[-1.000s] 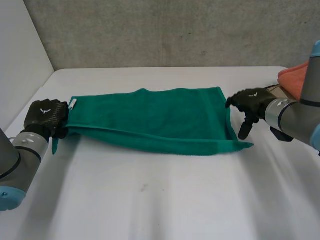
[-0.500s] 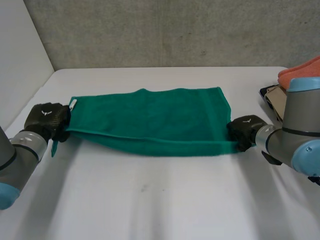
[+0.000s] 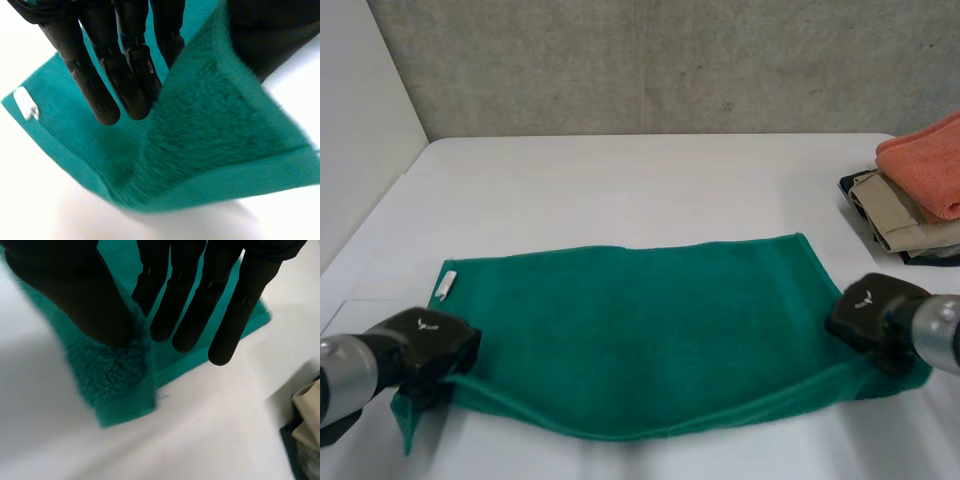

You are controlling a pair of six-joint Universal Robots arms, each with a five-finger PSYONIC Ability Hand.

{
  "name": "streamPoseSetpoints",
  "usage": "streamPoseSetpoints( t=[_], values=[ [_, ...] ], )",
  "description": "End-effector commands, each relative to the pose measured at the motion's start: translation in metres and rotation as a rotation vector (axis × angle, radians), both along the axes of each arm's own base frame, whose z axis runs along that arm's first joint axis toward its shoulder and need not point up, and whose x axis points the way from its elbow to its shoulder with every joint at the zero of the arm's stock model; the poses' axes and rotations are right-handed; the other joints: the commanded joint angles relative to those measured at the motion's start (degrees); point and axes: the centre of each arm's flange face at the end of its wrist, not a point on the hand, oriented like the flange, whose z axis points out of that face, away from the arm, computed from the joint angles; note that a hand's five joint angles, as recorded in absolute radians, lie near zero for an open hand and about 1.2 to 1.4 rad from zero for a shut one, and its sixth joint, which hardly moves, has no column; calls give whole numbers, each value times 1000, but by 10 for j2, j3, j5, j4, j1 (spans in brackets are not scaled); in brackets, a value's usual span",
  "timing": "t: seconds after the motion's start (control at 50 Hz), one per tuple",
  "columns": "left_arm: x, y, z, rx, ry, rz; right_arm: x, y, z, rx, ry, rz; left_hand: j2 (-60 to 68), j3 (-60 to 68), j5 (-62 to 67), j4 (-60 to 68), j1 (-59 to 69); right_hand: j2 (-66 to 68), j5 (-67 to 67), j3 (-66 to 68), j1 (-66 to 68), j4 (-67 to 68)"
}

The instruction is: Fold the laundry.

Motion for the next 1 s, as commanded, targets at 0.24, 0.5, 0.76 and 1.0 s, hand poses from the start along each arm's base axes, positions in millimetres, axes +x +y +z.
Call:
streamPoseSetpoints(
  t=[0.24, 0.5, 0.76, 1.0],
  values=[
    [-28, -126, -31, -380, -68, 74, 59, -107, -26, -380, -267, -97, 113, 115, 137, 110, 122, 122, 128, 119, 147, 113],
    [-46, -170, -50, -455, -87, 114, 88, -149, -57, -505, -324, -81, -12, -10, 12, -15, -3, -196, -189, -199, -170, -204],
    [-49, -143, -28, -487, -10, 111, 87, -145, -63, -436, -383, -169, -587, -585, -563, -590, -578, -578, -572, -581, -553, -587],
    [-37, -149, -56, -492, -104, 50, 87, -134, -66, -359, -376, -140, -587, -585, -563, -590, -578, -578, -572, -581, -553, -587]
  ],
)
